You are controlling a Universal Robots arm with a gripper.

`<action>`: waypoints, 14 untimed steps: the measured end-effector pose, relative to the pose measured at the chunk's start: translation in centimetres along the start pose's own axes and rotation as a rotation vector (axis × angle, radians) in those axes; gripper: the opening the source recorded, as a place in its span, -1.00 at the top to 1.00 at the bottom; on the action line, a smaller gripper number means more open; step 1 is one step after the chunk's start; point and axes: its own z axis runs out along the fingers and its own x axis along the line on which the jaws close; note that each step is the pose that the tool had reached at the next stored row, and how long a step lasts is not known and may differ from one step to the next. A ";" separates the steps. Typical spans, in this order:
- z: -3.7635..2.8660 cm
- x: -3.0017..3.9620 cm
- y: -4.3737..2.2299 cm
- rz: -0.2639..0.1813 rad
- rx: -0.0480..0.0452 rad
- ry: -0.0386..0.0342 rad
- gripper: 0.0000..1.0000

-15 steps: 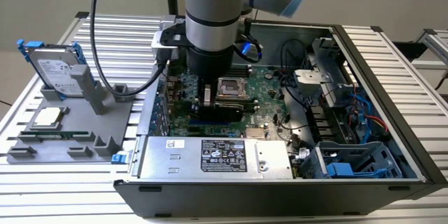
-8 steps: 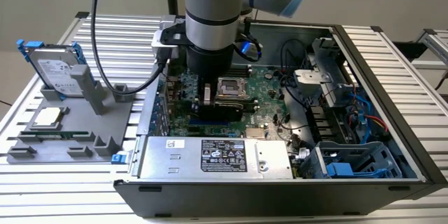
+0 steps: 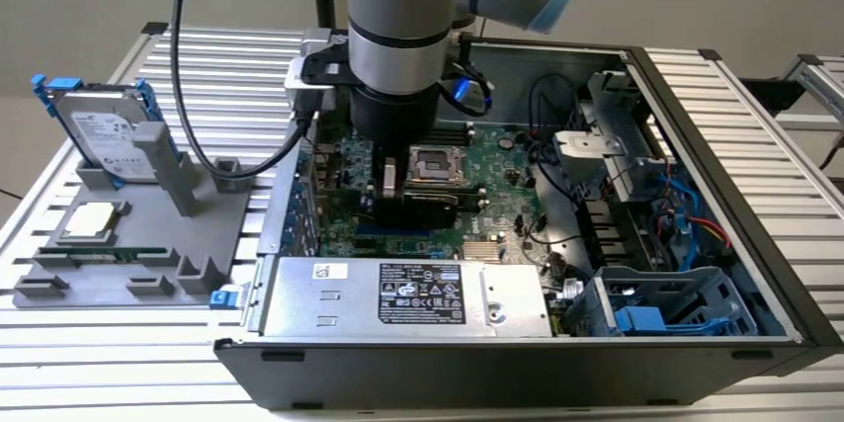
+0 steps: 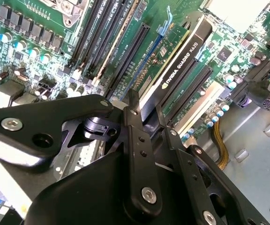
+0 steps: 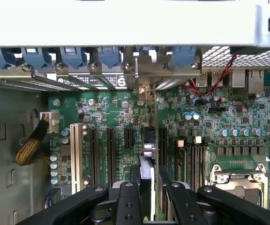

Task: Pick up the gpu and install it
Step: 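Insert the gpu into the slot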

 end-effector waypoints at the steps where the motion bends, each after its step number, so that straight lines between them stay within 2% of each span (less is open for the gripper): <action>1: 0.03 0.01 0.01 0.000 -0.0001 0.0002 1.00; 14: 0.26 0.04 0.02 0.000 -0.0002 0.0003 1.00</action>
